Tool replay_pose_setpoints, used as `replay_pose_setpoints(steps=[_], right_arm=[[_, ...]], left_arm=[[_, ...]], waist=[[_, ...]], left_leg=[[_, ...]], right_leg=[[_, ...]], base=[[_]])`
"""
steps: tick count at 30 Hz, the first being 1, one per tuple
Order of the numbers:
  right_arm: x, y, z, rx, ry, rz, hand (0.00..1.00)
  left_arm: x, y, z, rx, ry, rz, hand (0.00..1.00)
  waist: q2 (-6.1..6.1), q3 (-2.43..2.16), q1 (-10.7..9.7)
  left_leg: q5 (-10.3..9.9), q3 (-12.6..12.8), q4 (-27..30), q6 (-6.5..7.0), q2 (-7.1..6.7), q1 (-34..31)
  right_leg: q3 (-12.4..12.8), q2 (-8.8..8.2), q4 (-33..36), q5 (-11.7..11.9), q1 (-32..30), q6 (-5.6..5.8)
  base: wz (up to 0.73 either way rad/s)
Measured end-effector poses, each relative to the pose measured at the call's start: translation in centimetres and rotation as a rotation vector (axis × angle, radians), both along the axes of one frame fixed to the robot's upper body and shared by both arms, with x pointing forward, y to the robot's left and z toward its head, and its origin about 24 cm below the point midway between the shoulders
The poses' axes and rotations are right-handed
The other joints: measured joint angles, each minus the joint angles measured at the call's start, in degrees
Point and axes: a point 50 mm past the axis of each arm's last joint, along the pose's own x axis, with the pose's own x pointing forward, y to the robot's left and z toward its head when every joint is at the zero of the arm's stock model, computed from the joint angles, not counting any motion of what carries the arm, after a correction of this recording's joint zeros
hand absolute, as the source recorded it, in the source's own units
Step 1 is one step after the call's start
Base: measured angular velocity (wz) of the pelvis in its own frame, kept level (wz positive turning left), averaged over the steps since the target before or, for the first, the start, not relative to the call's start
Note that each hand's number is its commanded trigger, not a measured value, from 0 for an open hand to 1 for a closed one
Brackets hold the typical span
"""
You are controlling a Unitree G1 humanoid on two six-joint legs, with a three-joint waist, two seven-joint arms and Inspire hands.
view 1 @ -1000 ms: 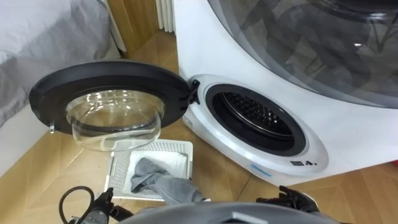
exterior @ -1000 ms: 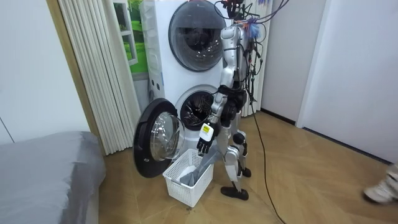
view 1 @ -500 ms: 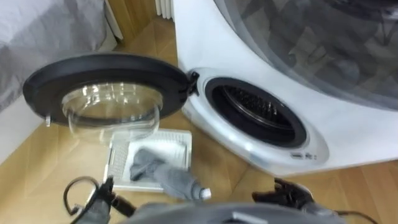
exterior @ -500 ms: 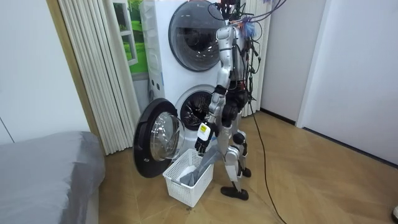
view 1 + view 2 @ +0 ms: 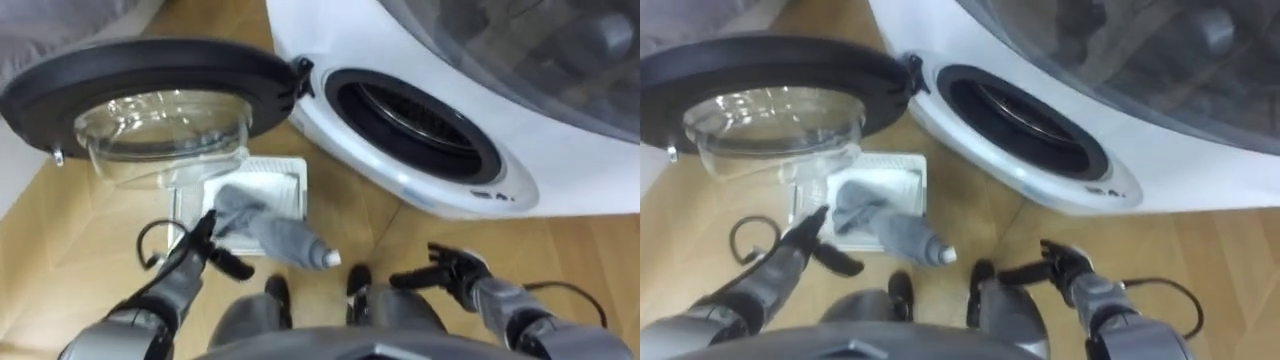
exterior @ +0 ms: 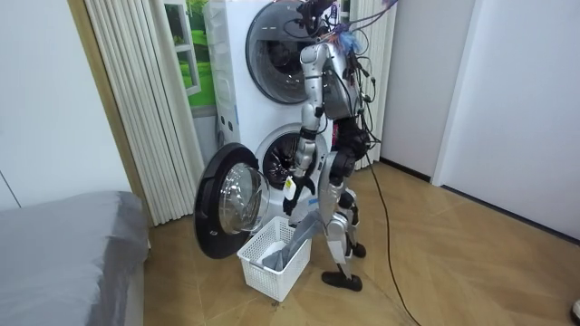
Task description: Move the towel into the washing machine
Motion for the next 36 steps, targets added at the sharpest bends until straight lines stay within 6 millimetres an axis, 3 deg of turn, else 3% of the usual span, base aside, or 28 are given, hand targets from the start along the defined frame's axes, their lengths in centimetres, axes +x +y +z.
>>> replay_pose_setpoints(steps=[1, 5, 7, 9, 14, 16, 18, 20, 25, 36], right_arm=[[0.4, 0.2, 0.1, -0.007, -0.011, 0.004, 0.0], [2.6, 0.3, 1.0, -0.016, -0.068, 0.009, 0.0], [3.5, 0.5, 1.4, -0.026, -0.099, 0.001, 0.0], [4.5, 0.5, 1.9, -0.015, -0.147, -0.023, 0.0], [5.9, 0.8, 2.7, 0.054, -0.227, -0.124, 0.0], [6.7, 1.0, 3.3, 0.115, -0.278, -0.166, 0.0], [7.2, 1.1, 3.6, 0.154, -0.312, -0.192, 0.0], [7.5, 1.1, 4.0, 0.188, -0.344, -0.223, 0.0], [8.6, 1.5, 4.8, 0.292, -0.413, -0.255, 0.0], [9.7, 2.2, 5.9, 0.438, -0.496, -0.247, 0.0]], left_arm=[[0.5, -0.2, 0.2, 0.006, -0.008, -0.026, 0.0], [2.4, -0.7, 1.0, 0.03, -0.052, -0.091, 0.0], [4.5, -1.3, 2.1, 0.06, -0.11, -0.153, 0.0], [6.0, -1.7, 3.1, 0.088, -0.165, -0.184, 0.0], [8.3, -2.4, 4.6, 0.109, -0.244, -0.208, 0.0], [9.1, -2.2, 5.3, 0.132, -0.279, -0.212, 0.0], [9.3, -2.2, 5.5, 0.155, -0.291, -0.236, 0.0], [9.5, -2.4, 5.6, 0.18, -0.299, -0.268, 0.0], [10.9, -2.3, 6.8, 0.278, -0.34, -0.374, 0.0], [11.3, -3.2, 7.3, 0.429, -0.39, -0.593, 0.0]], waist=[[-0.31, 0.38, -0.1], [-0.79, 0.96, -1.2], [-0.67, 1.57, -1.3], [-0.73, 1.75, -2.3], [-0.53, 1.91, -3.3], [-0.32, 2.0, -4.4], [-0.33, 2.0, -5.8], [-0.35, 1.98, -6.1], [-0.12, 1.89, -8.8], [-0.04, 1.88, -12.1]], left_leg=[[0.0, 0.1, 1.7, 0.0, 0.02, -2.0], [-0.4, 0.7, 8.7, 0.51, 0.27, -9.6], [-0.8, 1.7, 12.6, 0.95, 0.41, -14.5], [-1.6, 2.1, 16.4, 1.36, 0.25, -18.8], [-7.3, 2.9, 28.7, 2.07, 1.63, -28.6], [-11.6, 3.1, 34.9, 2.74, 2.71, -33.5], [-12.6, 3.7, 39.1, 3.22, 3.0, -36.6], [-13.1, 4.3, 41.9, 3.34, 3.05, -38.9], [-13.8, 3.9, 48.6, 3.18, 3.14, -45.7], [-14.7, 3.7, 54.4, 2.59, 4.88, -53.5]], right_leg=[[0.0, -0.2, 1.4, 0.0, -1.8, -0.01], [0.2, -1.0, 7.0, -0.1, -8.7, -0.08], [0.8, -1.46, 11.0, -0.7, -13.6, -0.37], [2.0, -1.92, 14.1, -1.9, -17.5, -0.13], [3.9, -1.71, 24.0, -6.2, -27.5, -0.28], [4.3, -1.74, 30.7, -9.2, -33.2, -0.83], [5.0, -2.19, 35.1, -10.4, -36.7, -1.04], [6.3, -2.33, 38.3, -10.9, -39.7, -1.0], [6.4, -3.14, 45.3, -11.7, -46.7, -1.71], [6.4, -2.42, 50.9, -12.5, -54.7, -2.97]], base=[[0.06], [0.03], [0.09], [0.1], [-0.29], [-0.16], [-0.05], [-0.08], [0.08], [-0.01]])
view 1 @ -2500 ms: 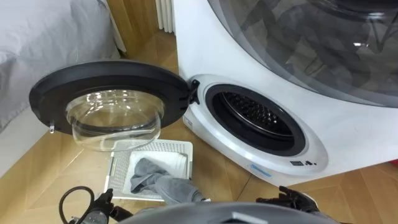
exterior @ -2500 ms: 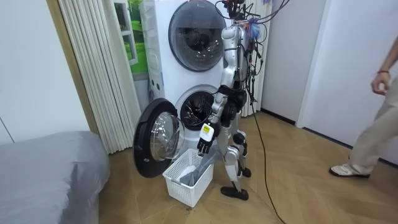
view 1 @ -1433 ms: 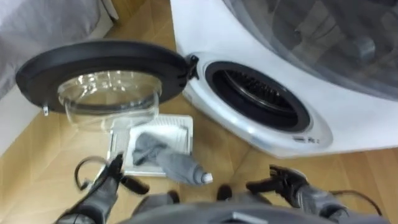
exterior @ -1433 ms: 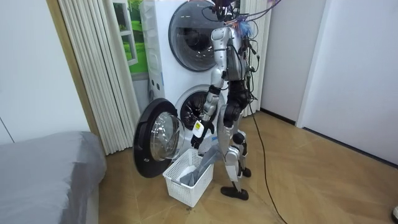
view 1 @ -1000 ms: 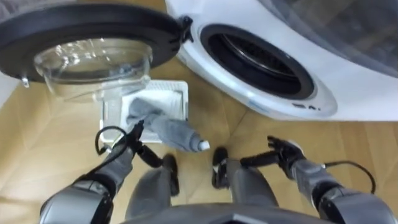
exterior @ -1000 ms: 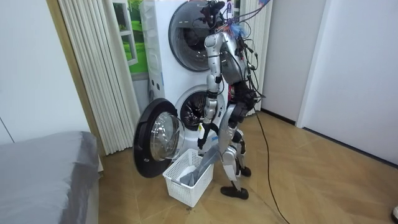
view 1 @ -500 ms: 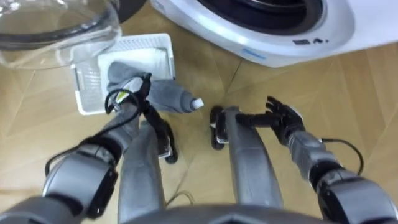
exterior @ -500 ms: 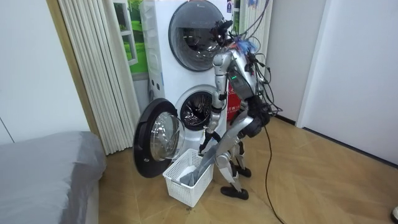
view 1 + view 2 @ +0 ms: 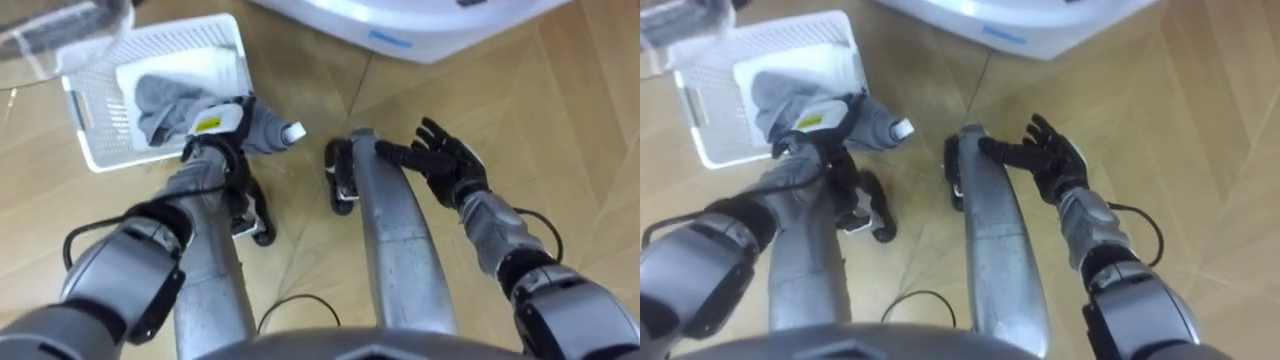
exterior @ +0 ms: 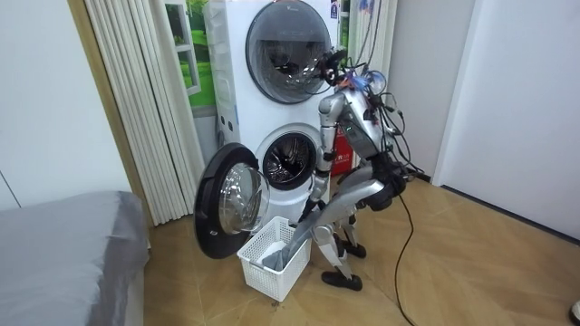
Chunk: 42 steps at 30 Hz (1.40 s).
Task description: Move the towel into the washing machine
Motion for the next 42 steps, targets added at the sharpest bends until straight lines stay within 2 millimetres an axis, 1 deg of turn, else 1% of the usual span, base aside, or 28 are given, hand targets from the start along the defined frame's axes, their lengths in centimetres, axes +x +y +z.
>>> replay_pose_setpoints(steps=[1, 2, 4, 6, 8, 9, 10, 11, 12, 15, 17, 19, 21, 23, 25, 30, 34, 36, 42], right_arm=[[0.1, 0.2, 0.1, 0.005, -0.01, 0.013, 0.0], [0.1, 0.2, 0.1, 0.006, -0.013, 0.02, 0.0], [0.3, 0.5, 0.3, 0.013, -0.028, 0.037, 0.0], [0.6, 0.7, 0.6, 0.014, -0.048, 0.05, 0.0], [0.7, 1.0, 0.8, 0.015, -0.059, 0.066, 0.0], [0.8, 1.2, 0.9, 0.019, -0.067, 0.078, 0.0], [0.9, 1.2, 0.9, 0.02, -0.071, 0.08, 0.0], [0.9, 1.2, 1.0, 0.021, -0.072, 0.083, 0.0], [0.9, 1.3, 1.0, 0.021, -0.074, 0.087, 0.0], [1.0, 1.4, 1.1, 0.025, -0.08, 0.097, 0.0], [1.0, 1.4, 1.1, 0.023, -0.081, 0.099, 0.0], [1.1, 1.6, 1.2, 0.024, -0.082, 0.107, 0.0], [1.1, 1.7, 1.2, 0.027, -0.081, 0.111, 0.0], [1.1, 1.7, 1.1, 0.028, -0.076, 0.111, 0.0], [1.0, 1.7, 1.1, 0.027, -0.075, 0.11, 0.0], [1.0, 1.7, 1.1, 0.027, -0.073, 0.107, 0.0], [0.9, 1.5, 1.0, 0.029, -0.069, 0.1, 0.0], [0.9, 1.4, 1.0, 0.025, -0.068, 0.101, 0.0], [-0.2, 1.1, 0.2, 0.018, -0.035, 0.077, 0.0]], left_arm=[[0.0, -0.1, 0.0, 0.023, 0.001, -0.021, 0.0], [-0.1, -0.1, -0.1, 0.033, 0.003, -0.031, 0.0], [-0.1, 0.0, -0.1, 0.073, 0.005, -0.068, 0.0], [0.0, 0.3, 0.0, 0.107, 0.001, -0.091, 0.0], [0.0, 0.6, 0.1, 0.13, 0.0, -0.101, 0.22], [0.1, 0.9, 0.1, 0.148, -0.001, -0.109, 0.53], [0.1, 0.9, 0.1, 0.16, -0.001, -0.119, 0.71], [0.1, 1.0, 0.2, 0.163, -0.002, -0.119, 0.8], [0.1, 1.1, 0.2, 0.166, -0.005, -0.119, 1.0], [0.2, 1.4, 0.4, 0.176, -0.036, -0.115, 1.0], [0.7, 1.5, 1.0, 0.182, -0.07, -0.113, 1.0], [1.1, 2.2, 1.5, 0.212, -0.084, -0.121, 1.0], [1.0, 2.6, 1.5, 0.239, -0.082, -0.133, 1.0], [1.1, 2.7, 1.5, 0.248, -0.081, -0.13, 1.0], [1.0, 2.7, 1.5, 0.272, -0.072, -0.151, 1.0], [0.8, 2.5, 1.1, 0.299, -0.044, -0.191, 1.0], [0.6, 2.4, 1.0, 0.298, -0.035, -0.194, 1.0], [0.6, 2.3, 0.9, 0.293, -0.032, -0.19, 1.0], [-0.6, 2.4, -0.1, 0.272, 0.0, -0.172, 1.0]], waist=[[-0.01, 0.0, -0.2], [-0.03, -0.01, -0.4], [-0.08, -0.01, -1.5], [-0.1, -0.02, -1.7], [-0.14, -0.01, -2.7], [-0.15, -0.01, -3.2], [-0.19, 0.0, -3.4], [-0.26, 0.0, -3.5], [-0.42, -0.07, -3.8], [-0.8, -0.06, -4.4], [-0.85, -0.08, -4.7], [-1.24, -0.02, -5.6], [-1.45, -0.08, -6.5], [-1.87, -0.1, -6.8], [-1.96, -0.09, -7.0], [-1.97, -0.09, -7.1], [-1.99, -0.09, -6.5], [-2.0, -0.1, -6.3], [-2.01, -0.13, -5.7]], left_leg=[[-0.4, 0.0, 0.6, -0.39, 0.34, -0.4], [-0.6, -0.1, 0.9, -0.5, 0.34, -0.6], [-1.4, -0.3, 2.0, -0.61, 0.82, -1.4], [-1.9, -0.5, 2.7, -0.93, 1.37, -2.1], [-2.1, -0.7, 3.1, -1.01, 1.31, -2.7], [-2.3, -0.8, 3.4, -1.08, 1.31, -3.0], [-2.6, -0.9, 3.7, -1.17, 1.32, -3.3], [-2.6, -0.9, 3.8, -1.13, 1.35, -3.4], [-2.7, -1.0, 3.8, -1.18, 1.49, -3.8], [-2.8, -1.0, 3.8, -0.91, 1.63, -4.3], [-3.0, -1.1, 4.0, -0.75, 1.86, -4.5], [-3.2, -1.2, 4.1, -0.7, 1.97, -4.7], [-3.2, -1.2, 4.1, -0.57, 2.01, -4.8], [-3.4, -1.2, 4.1, -0.56, 2.02, -4.9], [-3.6, -1.2, 4.3, -0.45, 2.04, -5.0], [-3.9, -1.2, 4.6, -0.16, 2.05, -5.0], [-4.5, -1.3, 5.8, -0.21, 2.4, -4.9], [-4.5, -1.3, 5.9, -0.21, 2.36, -4.8], [-4.6, -1.2, 5.6, -0.18, 2.14, -1.9]], right_leg=[[0.0, 0.4, 0.4, -0.1, -0.5, -0.25], [-0.1, 0.37, 0.7, -0.3, -0.7, -0.46], [-0.2, 0.49, 1.8, -0.9, -1.5, -0.9], [-0.3, 1.16, 2.0, -1.0, -2.2, -1.03], [-0.4, 1.2, 2.4, -1.3, -2.8, -1.18], [-0.5, 1.19, 2.8, -1.6, -3.1, -1.15], [-0.7, 1.18, 3.0, -1.9, -3.3, -1.29], [-0.8, 1.17, 3.0, -1.9, -3.3, -1.34], [-0.9, 1.17, 3.0, -2.0, -3.5, -1.33], [-1.1, 1.14, 3.0, -2.2, -4.0, -1.27], [-1.4, 1.03, 2.9, -2.4, -4.0, -1.32], [-1.7, 0.77, 3.0, -2.6, -4.0, -1.34], [-2.2, 0.31, 3.0, -2.8, -3.9, -1.37], [-2.3, 0.24, 2.9, -2.9, -3.9, -1.27], [-2.3, 0.25, 2.9, -3.0, -3.9, -1.1], [-2.3, 0.21, 2.9, -3.2, -3.8, -0.85], [-2.3, 0.52, 3.7, -3.3, -3.7, -0.74], [-2.3, 0.45, 3.8, -3.3, -3.6, -0.73], [-2.3, 0.27, 3.6, -3.5, -0.6, -0.59]], base=[[-0.13], [-0.11], [-0.02], [-0.12], [-0.04], [0.0], [0.0], [0.0], [0.04], [0.01], [0.0], [0.02], [0.06], [0.0], [0.0], [-0.01], [-0.06], [-0.02], [0.0]])
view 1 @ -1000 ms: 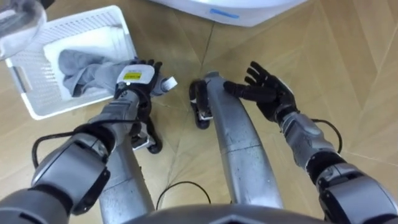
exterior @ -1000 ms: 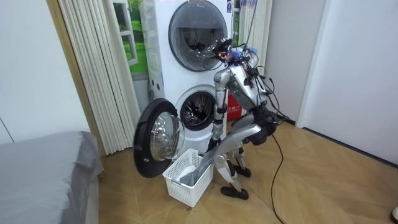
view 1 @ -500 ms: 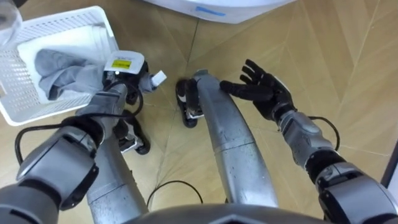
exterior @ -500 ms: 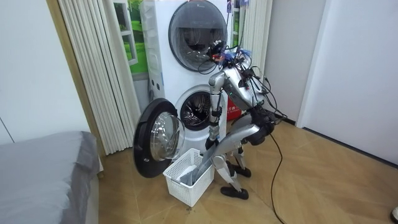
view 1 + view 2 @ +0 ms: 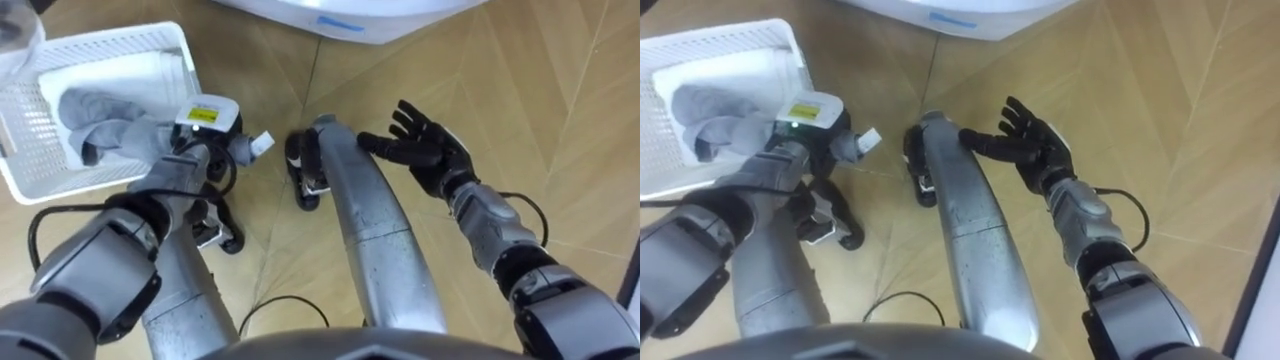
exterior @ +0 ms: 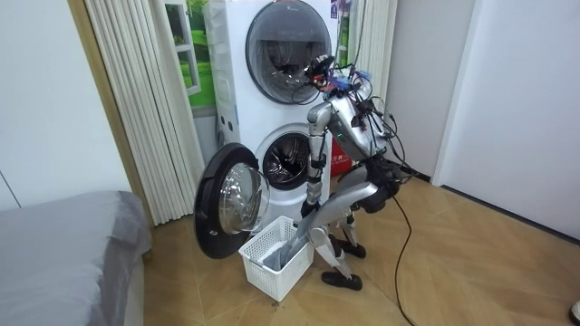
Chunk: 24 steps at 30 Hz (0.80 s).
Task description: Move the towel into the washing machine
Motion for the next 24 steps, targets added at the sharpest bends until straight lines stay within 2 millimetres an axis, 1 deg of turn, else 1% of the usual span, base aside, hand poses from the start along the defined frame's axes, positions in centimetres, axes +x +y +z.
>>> replay_pose_setpoints(steps=[2, 5, 6, 7, 8, 10, 11, 12, 13, 14, 15, 16, 19, 20, 21, 22, 23, 24], right_arm=[[-0.5, -0.2, -0.3, -0.011, 0.017, -0.009, 0.0], [-1.8, -0.7, -1.3, -0.041, 0.072, -0.023, 0.0], [-2.5, -1.1, -1.7, -0.068, 0.101, -0.02, 0.0], [-3.3, -1.6, -2.3, -0.097, 0.133, -0.018, 0.0], [-3.7, -1.7, -2.5, -0.113, 0.151, -0.016, 0.0], [-4.7, -2.5, -3.2, -0.167, 0.199, -0.002, 0.0], [-4.9, -2.7, -3.3, -0.174, 0.208, -0.007, 0.0], [-5.0, -3.0, -3.3, -0.192, 0.221, -0.019, 0.0], [-5.1, -3.3, -3.4, -0.211, 0.229, -0.027, 0.0], [-5.2, -3.4, -3.5, -0.222, 0.237, -0.028, 0.0], [-5.2, -3.7, -3.5, -0.244, 0.246, -0.025, 0.0], [-5.4, -3.9, -3.6, -0.266, 0.26, -0.022, 0.0], [-5.5, -4.1, -3.7, -0.314, 0.277, -0.01, 0.0], [-5.5, -4.2, -3.7, -0.325, 0.276, -0.007, 0.0], [-5.3, -4.5, -3.5, -0.351, 0.273, 0.002, 0.0], [-5.1, -4.7, -3.4, -0.375, 0.27, 0.007, 0.0], [-5.0, -4.7, -3.4, -0.385, 0.269, 0.008, 0.0], [-4.7, -4.8, -3.2, -0.412, 0.265, 0.019, 0.0]], left_arm=[[-0.4, 0.1, -0.3, -0.012, 0.003, 0.014, 1.0], [-0.5, -0.2, -0.4, -0.032, -0.008, 0.022, 1.0], [-0.5, -0.4, -0.4, -0.049, -0.013, 0.028, 1.0], [-0.5, -0.7, -0.5, -0.079, -0.017, 0.035, 1.0], [-0.6, -0.8, -0.5, -0.094, -0.021, 0.038, 1.0], [-0.7, -1.1, -0.5, -0.142, -0.04, 0.041, 1.0], [-0.6, -1.1, -0.4, -0.15, -0.049, 0.041, 1.0], [-0.6, -1.2, -0.3, -0.177, -0.064, 0.056, 1.0], [-0.5, -1.2, -0.2, -0.198, -0.087, 0.064, 1.0], [-0.4, -1.2, -0.1, -0.205, -0.1, 0.068, 1.0], [-0.2, -1.2, 0.2, -0.223, -0.122, 0.083, 1.0], [-0.1, -1.0, 0.4, -0.257, -0.143, 0.111, 1.0], [0.4, -0.6, 1.1, -0.353, -0.201, 0.186, 1.0], [0.6, -0.6, 1.3, -0.374, -0.218, 0.202, 1.0], [1.1, -0.6, 1.8, -0.416, -0.251, 0.228, 1.0], [1.5, -0.7, 2.4, -0.462, -0.282, 0.253, 1.0], [1.7, -0.8, 2.7, -0.484, -0.296, 0.263, 1.0], [1.9, -1.1, 3.0, -0.528, -0.312, 0.272, 1.0]], waist=[[-0.04, -0.03, 0.0], [-0.04, -0.04, 0.8], [0.0, -0.06, 1.7], [0.37, -0.23, 2.9], [0.47, -0.26, 3.3], [1.16, -0.47, 4.7], [1.35, -0.45, 5.0], [2.01, -0.41, 5.8], [2.66, -0.47, 6.1], [2.83, -0.41, 6.1], [3.26, -0.43, 6.2], [3.35, -0.38, 7.2], [3.64, -0.36, 8.7], [3.65, -0.35, 8.9], [3.98, -0.16, 9.1], [4.0, -0.14, 9.3], [4.0, -0.14, 9.5], [3.99, -0.14, 10.2]], left_leg=[[0.0, 0.0, -0.2, 0.0, 0.0, 1.3], [0.1, 0.2, -1.6, -0.03, 0.04, 4.6], [0.1, 0.3, -2.6, -0.08, 0.08, 6.4], [0.4, 0.3, -4.2, -0.2, 0.15, 8.1], [0.7, 0.3, -5.1, -0.26, 0.13, 9.2], [2.0, 0.7, -9.3, -0.34, -0.15, 12.8], [2.3, 0.9, -10.3, -0.23, -0.17, 13.8], [2.8, 1.2, -12.0, -0.28, -0.26, 15.2], [3.2, 1.4, -13.5, -0.31, -0.63, 16.4], [3.4, 1.5, -14.3, -0.28, -0.97, 17.1], [3.8, 1.7, -15.8, -0.16, -0.97, 18.3], [4.1, 2.0, -17.2, -0.26, -0.98, 19.9], [4.9, 2.2, -20.6, -0.51, -1.31, 23.1], [5.3, 2.1, -21.2, -0.54, -1.54, 23.3], [5.7, 1.9, -22.0, -0.44, -1.97, 23.4], [6.1, 2.0, -22.8, -0.39, -2.05, 23.5], [6.2, 2.0, -23.0, -0.4, -2.05, 23.5], [6.3, 1.9, -23.4, -0.46, -2.04, 23.5]], right_leg=[[0.0, -0.02, -0.2, 0.0, 1.3, 0.0], [-0.4, -0.03, -1.6, 0.0, 4.7, 0.07], [-0.5, 0.01, -2.7, 0.1, 6.5, 0.15], [-0.9, 0.05, -4.5, 0.4, 8.5, 0.18], [-1.0, 0.11, -5.4, 0.7, 9.6, 0.23], [-1.2, 0.2, -9.6, 1.8, 13.4, 0.46], [-1.3, 0.14, -10.5, 2.1, 14.3, 0.56], [-1.8, -0.09, -12.3, 2.5, 16.0, 0.64], [-2.0, -0.3, -13.7, 2.8, 17.2, 0.74], [-2.1, -0.58, -14.3, 2.9, 17.9, 0.82], [-2.5, -0.8, -15.5, 3.0, 19.1, 1.02], [-2.5, -0.75, -16.8, 3.2, 20.6, 1.12], [-2.7, -0.8, -19.9, 3.6, 23.8, 1.3], [-2.7, -0.92, -20.3, 3.8, 24.1, 1.34], [-3.4, -1.3, -21.2, 3.8, 24.6, 1.33], [-3.9, -1.85, -21.5, 3.9, 24.7, 1.32], [-4.0, -1.9, -21.8, 3.9, 24.8, 1.32], [-4.1, -1.89, -22.0, 4.0, 24.9, 1.35]], base=[[0.0], [0.0], [0.0], [-0.04], [0.0], [0.02], [0.03], [0.0], [0.06], [0.12], [0.1], [0.05], [0.05], [0.17], [0.24], [0.26], [0.16], [0.04]])
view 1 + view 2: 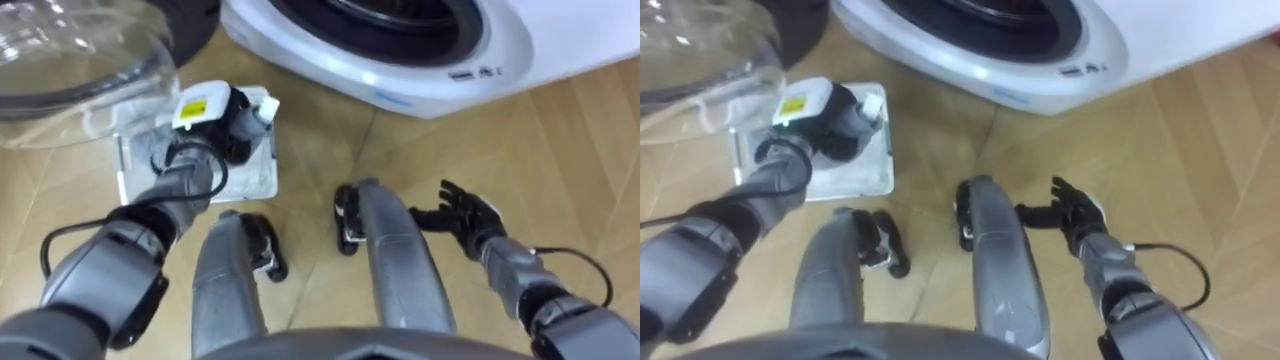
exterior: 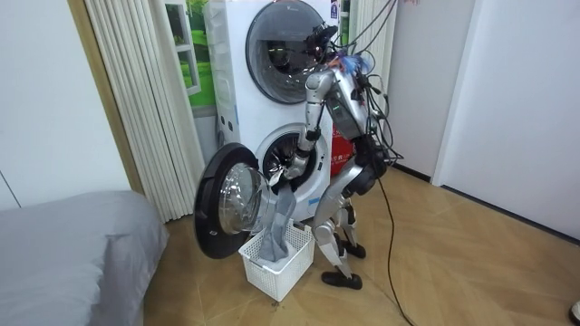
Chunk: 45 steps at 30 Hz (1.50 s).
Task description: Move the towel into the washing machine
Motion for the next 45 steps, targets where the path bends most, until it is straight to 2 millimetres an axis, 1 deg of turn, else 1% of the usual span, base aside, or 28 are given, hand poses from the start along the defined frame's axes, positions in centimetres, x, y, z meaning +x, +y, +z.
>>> replay_pose_setpoints(steps=[1, 2, 4, 6, 7, 8, 9, 10, 11, 12, 13, 15, 16, 19, 23, 25, 28, 31, 33, 34, 35, 36, 39, 41, 42, 45], right_arm=[[0.2, 0.0, 0.1, -0.018, 0.0, 0.01, 0.0], [0.2, 0.0, 0.1, -0.025, 0.002, 0.014, 0.0], [0.1, -0.3, 0.1, -0.054, 0.01, 0.025, 0.0], [0.2, -0.2, 0.1, -0.069, 0.008, 0.033, 0.0], [0.6, 0.2, 0.2, -0.083, -0.001, 0.052, 0.0], [0.8, 0.2, 0.4, -0.094, -0.01, 0.059, 0.0], [1.6, 0.5, 0.8, -0.095, -0.044, 0.063, 0.0], [2.6, 1.2, 1.4, -0.082, -0.091, 0.066, 0.0], [3.1, 1.8, 1.6, -0.071, -0.112, 0.068, 0.0], [3.8, 2.9, 2.0, -0.048, -0.153, 0.07, 0.0], [4.5, 4.0, 2.4, -0.021, -0.19, 0.08, 0.0], [5.3, 5.2, 3.0, 0.009, -0.227, 0.097, 0.0], [5.8, 5.8, 3.4, 0.021, -0.255, 0.111, 0.0], [6.3, 6.3, 4.1, 0.018, -0.304, 0.135, 0.0], [6.2, 6.4, 4.1, 0.013, -0.314, 0.132, 0.0], [5.8, 6.6, 3.8, 0.022, -0.303, 0.133, 0.0], [6.0, 6.8, 4.1, 0.035, -0.326, 0.139, 0.0], [5.9, 6.7, 4.3, 0.038, -0.346, 0.147, 0.0], [5.9, 6.8, 4.3, 0.038, -0.349, 0.16, 0.0], [5.8, 6.9, 4.3, 0.043, -0.345, 0.171, 0.0], [5.8, 6.9, 4.2, 0.047, -0.342, 0.178, 0.0], [5.7, 6.9, 4.2, 0.053, -0.338, 0.19, 0.0], [5.0, 7.2, 3.6, 0.078, -0.304, 0.235, 0.0], [4.2, 7.5, 3.0, 0.099, -0.263, 0.274, 0.0], [4.0, 7.7, 2.8, 0.114, -0.245, 0.3, 0.0], [3.8, 8.0, 2.7, 0.149, -0.232, 0.347, 0.0]], left_arm=[[0.1, -0.4, 0.1, -0.045, -0.009, 0.007, 1.0], [0.1, -0.6, 0.1, -0.066, -0.01, 0.012, 1.0], [-0.2, -1.4, 0.0, -0.2, -0.009, 0.06, 1.0], [-0.3, -2.1, 0.0, -0.308, -0.003, 0.09, 1.0], [-0.3, -2.4, 0.0, -0.383, 0.007, 0.105, 1.0], [-0.3, -2.6, 0.2, -0.42, 0.01, 0.109, 1.0], [-0.2, -3.0, 0.4, -0.487, 0.016, 0.107, 1.0], [-0.2, -3.4, 0.5, -0.542, 0.031, 0.105, 1.0], [-0.2, -3.7, 0.5, -0.573, 0.043, 0.104, 1.0], [-0.2, -4.5, 0.4, -0.644, 0.069, 0.103, 1.0], [-0.3, -5.3, 0.5, -0.709, 0.088, 0.094, 1.0], [-0.5, -6.3, 0.4, -0.787, 0.119, 0.069, 1.0], [-0.7, -6.8, 0.3, -0.825, 0.143, 0.051, 1.0], [-1.0, -7.1, 0.4, -0.927, 0.191, 0.022, 1.0], [-0.7, -7.2, 1.1, -1.072, 0.207, 0.007, 1.0], [-0.8, -7.0, 1.3, -1.194, 0.218, 0.013, 1.0], [-1.0, -7.3, 1.7, -1.32, 0.234, -0.01, 1.0], [-1.1, -7.4, 1.7, -1.362, 0.249, -0.033, 1.0], [-1.0, -7.2, 1.9, -1.372, 0.246, -0.044, 1.0], [-1.0, -7.3, 1.9, -1.396, 0.252, -0.05, 1.0], [-1.0, -7.3, 2.0, -1.41, 0.254, -0.05, 1.0], [-0.9, -7.2, 2.1, -1.428, 0.252, -0.047, 1.0], [-0.7, -6.9, 2.4, -1.461, 0.245, -0.052, 1.0], [-0.6, -7.3, 3.0, -1.484, 0.245, -0.091, 1.0], [-0.5, -7.6, 3.5, -1.495, 0.244, -0.133, 1.0], [-0.5, -8.0, 3.8, -1.504, 0.264, -0.186, 1.0]], waist=[[-0.01, 0.01, 0.7], [-0.01, 0.01, 0.9], [-0.07, 0.05, 1.8], [-0.1, 0.06, 2.4], [-0.3, 0.05, 2.3], [-0.45, 0.05, 2.3], [-0.81, 0.13, 2.4], [-1.11, 0.21, 2.8], [-1.16, 0.21, 3.0], [-1.14, 0.21, 3.2], [-1.43, 0.13, 3.6], [-1.46, 0.12, 3.6], [-1.53, 0.04, 3.7], [-1.65, -0.03, 3.8], [-1.71, -0.12, 4.1], [-1.76, -0.46, 4.1], [-1.61, -0.6, 4.3], [-1.4, -0.88, 4.7], [-1.19, -1.01, 5.1], [-0.85, -1.38, 5.1], [-0.63, -1.66, 5.2], [-0.35, -1.84, 5.4], [-0.27, -1.89, 5.5], [-0.25, -1.9, 6.0], [-0.24, -1.9, 6.5], [-0.24, -1.89, 6.8]], left_leg=[[0.0, -0.1, -0.3, -0.01, -0.01, 0.3], [0.0, -0.1, -0.6, -0.05, -0.06, 0.6], [0.5, 0.0, -2.0, -0.34, -0.05, 1.8], [0.9, 0.1, -3.2, -0.49, -0.14, 2.6], [1.3, 0.3, -3.9, -0.54, -0.41, 3.0], [1.6, 0.4, -4.4, -0.58, -0.64, 3.2], [2.1, 1.0, -5.3, -0.55, -0.83, 3.6], [2.2, 1.2, -5.6, -0.68, -0.83, 4.2], [2.3, 1.2, -5.6, -0.77, -0.87, 4.4], [2.3, 1.4, -5.7, -0.92, -0.86, 4.9], [2.7, 1.4, -6.3, -1.02, -0.81, 5.2], [3.3, 1.2, -6.8, -0.9, -0.74, 5.4], [3.7, 0.9, -7.1, -0.87, -0.83, 5.5], [3.8, 1.0, -8.0, -0.61, -0.8, 6.3], [3.9, 1.0, -8.4, -0.48, -0.73, 6.6], [3.9, 0.9, -8.4, -0.48, -0.7, 6.7], [3.9, 1.1, -8.4, -0.48, -0.5, 7.1], [3.9, 1.5, -8.6, -0.48, 0.15, 8.5], [3.9, 1.5, -8.9, -0.48, 0.23, 9.4], [3.9, 1.4, -9.2, -0.46, 0.13, 9.7], [4.0, 1.4, -9.5, -0.29, 0.11, 9.7], [4.5, 1.4, -10.0, -0.26, 0.07, 9.8], [5.5, 1.5, -10.9, -0.24, 0.01, 10.5], [5.7, 1.4, -11.2, -0.3, 0.11, 10.6], [6.1, 1.4, -11.7, -0.29, 0.06, 10.6], [6.6, 1.5, -12.0, -0.22, 0.0, 10.7]], right_leg=[[-0.1, -0.07, -0.1, 0.0, 0.2, 0.0], [-0.3, -0.15, -0.3, 0.0, 0.4, 0.0], [-1.0, -0.14, -1.6, 0.2, 1.9, -0.19], [-1.3, -0.31, -2.4, 0.3, 2.7, -0.33], [-1.3, -0.59, -2.6, 0.3, 2.9, -0.34], [-1.3, -0.79, -2.7, 0.3, 2.9, -0.35], [-1.1, -1.06, -3.1, 0.4, 2.9, -0.5], [-0.8, -0.99, -3.2, 0.5, 3.1, -0.67], [-0.9, -0.98, -3.2, 0.5, 3.3, -0.71], [-1.4, -0.91, -3.7, 0.6, 4.1, -0.82], [-1.8, -0.89, -4.4, 0.7, 4.5, -1.0], [-3.0, -1.13, -5.7, 1.0, 5.5, -1.12], [-3.3, -1.08, -6.3, 1.3, 5.9, -0.97], [-3.3, -1.17, -7.1, 1.7, 6.8, -0.47], [-3.4, -1.11, -8.0, 2.1, 7.5, -0.09], [-3.2, -1.0, -8.2, 2.4, 7.6, 0.13], [-3.0, -0.79, -8.2, 3.0, 7.9, 0.16], [-2.9, -0.16, -9.2, 3.4, 9.3, 0.02], [-3.0, -0.07, -9.4, 3.5, 10.2, -0.12], [-3.2, -0.09, -9.5, 3.5, 10.4, -0.15], [-3.2, -0.05, -9.9, 3.6, 10.5, -0.23], [-3.3, -0.04, -10.4, 4.0, 10.7, -0.39], [-3.6, 0.0, -11.3, 4.6, 11.5, -0.62], [-3.7, 0.15, -11.7, 5.0, 11.8, -0.76], [-3.8, 0.13, -12.2, 5.5, 11.8, -0.88], [-3.8, 0.07, -12.3, 5.8, 11.8, -0.92]], base=[[0.0], [0.04], [0.08], [0.12], [0.14], [0.08], [-0.06], [-0.11], [-0.11], [0.0], [0.06], [0.18], [0.18], [0.05], [0.0], [-0.04], [-0.07], [-0.11], [-0.04], [0.05], [0.06], [0.03], [0.04], [0.02], [0.0], [0.0]])
